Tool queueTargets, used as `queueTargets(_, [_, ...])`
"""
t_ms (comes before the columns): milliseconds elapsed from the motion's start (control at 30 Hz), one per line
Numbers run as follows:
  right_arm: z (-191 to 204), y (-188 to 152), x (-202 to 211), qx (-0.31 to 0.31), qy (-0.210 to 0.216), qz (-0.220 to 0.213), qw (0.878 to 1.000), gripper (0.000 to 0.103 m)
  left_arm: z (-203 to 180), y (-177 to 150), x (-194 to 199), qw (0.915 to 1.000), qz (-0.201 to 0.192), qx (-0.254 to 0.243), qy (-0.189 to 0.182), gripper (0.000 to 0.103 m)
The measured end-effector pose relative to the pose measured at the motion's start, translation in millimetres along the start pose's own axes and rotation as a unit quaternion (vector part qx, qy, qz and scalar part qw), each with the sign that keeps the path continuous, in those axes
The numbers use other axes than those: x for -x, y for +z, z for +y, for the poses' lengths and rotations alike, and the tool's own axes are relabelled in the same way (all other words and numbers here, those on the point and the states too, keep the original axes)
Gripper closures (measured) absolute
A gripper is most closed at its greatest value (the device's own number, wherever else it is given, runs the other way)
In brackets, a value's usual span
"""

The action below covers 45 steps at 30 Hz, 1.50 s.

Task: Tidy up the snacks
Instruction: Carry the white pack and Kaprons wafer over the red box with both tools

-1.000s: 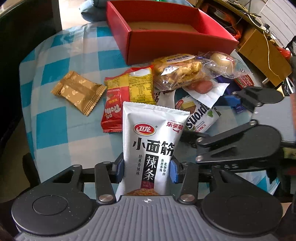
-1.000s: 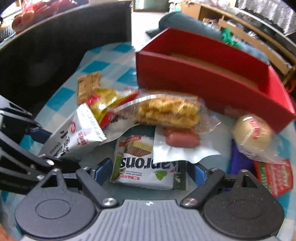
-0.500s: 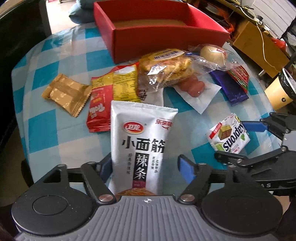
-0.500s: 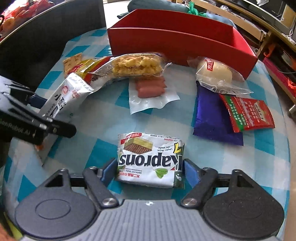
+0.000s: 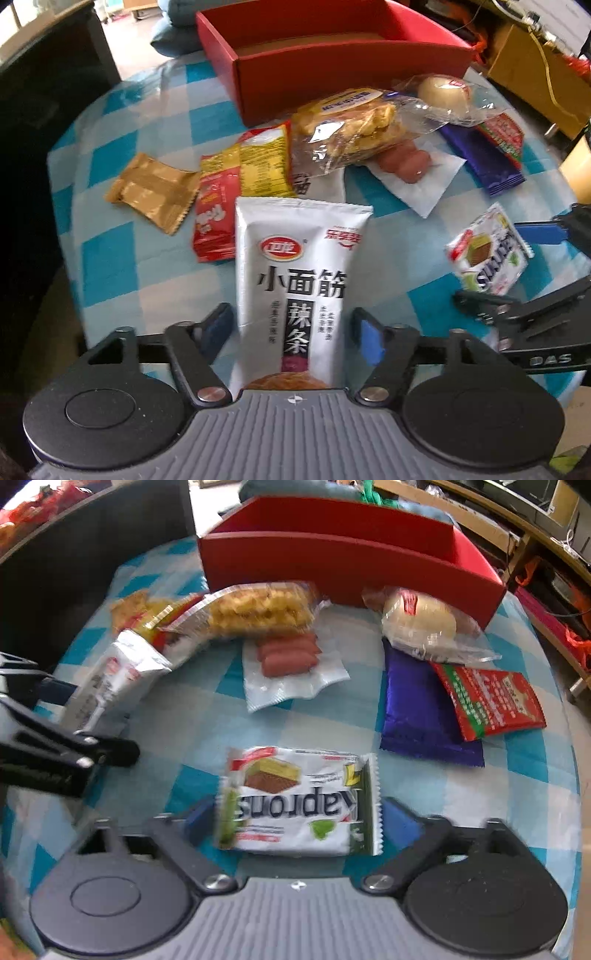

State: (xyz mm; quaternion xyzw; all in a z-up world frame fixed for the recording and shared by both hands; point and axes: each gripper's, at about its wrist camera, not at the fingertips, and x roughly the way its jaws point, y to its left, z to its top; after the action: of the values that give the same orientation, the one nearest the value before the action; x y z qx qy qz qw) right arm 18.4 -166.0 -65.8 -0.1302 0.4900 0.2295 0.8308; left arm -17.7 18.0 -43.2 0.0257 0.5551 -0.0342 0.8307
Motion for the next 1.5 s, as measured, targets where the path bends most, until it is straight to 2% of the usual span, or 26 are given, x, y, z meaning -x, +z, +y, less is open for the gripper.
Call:
queueTargets(33, [0.6, -1.0, 3.0, 0.002, 0.002, -0.006, 1.0, 0.028, 1.4, 0.2, 1.0, 1.0, 0.0, 0.004, 0.0, 0.038])
queueTargets(67, [1.2, -1.7, 6.5, 0.002, -0.003, -0.011, 1.0, 0.038, 2.9, 1.2, 2.4, 0.9999, -0.003, 0.01, -0.002, 0.046])
queueTargets(267, [-5.3, -2.6, 15.4, -0.018, -0.004, -0.022, 1.0, 0.045, 8.9, -2.4, 6.7, 0.9995, -0.009, 0.028, -0.014, 0.054])
queueTargets(500, [-9.7, -7.8, 36.1, -0.037, -0.008, -0.045, 0.998, 0.046, 7.7, -1.7, 23.2, 0.9986, -0.034, 0.037, -0.014, 0.055])
queueTargets(700, [-14.2, -7.3, 58.7, -0.057, -0.009, -0.076, 0.995, 0.046, -12.0, 9.3, 32.3, 0.9986, -0.048, 0.001, -0.024, 0.055])
queueTargets(967, [-28.1, 17.7, 53.2, -0.074, -0.023, -0.085, 0.993, 0.045, -26.1, 47.6, 26.3, 0.9966, -0.068, -0.022, -0.042, 0.055])
queueTargets(1500, [-48.0, 82.2, 48.8, -0.08, -0.025, -0.127, 0.988, 0.045, -23.1, 104.2, 23.2, 0.9944, -0.095, -0.033, -0.034, 0.055])
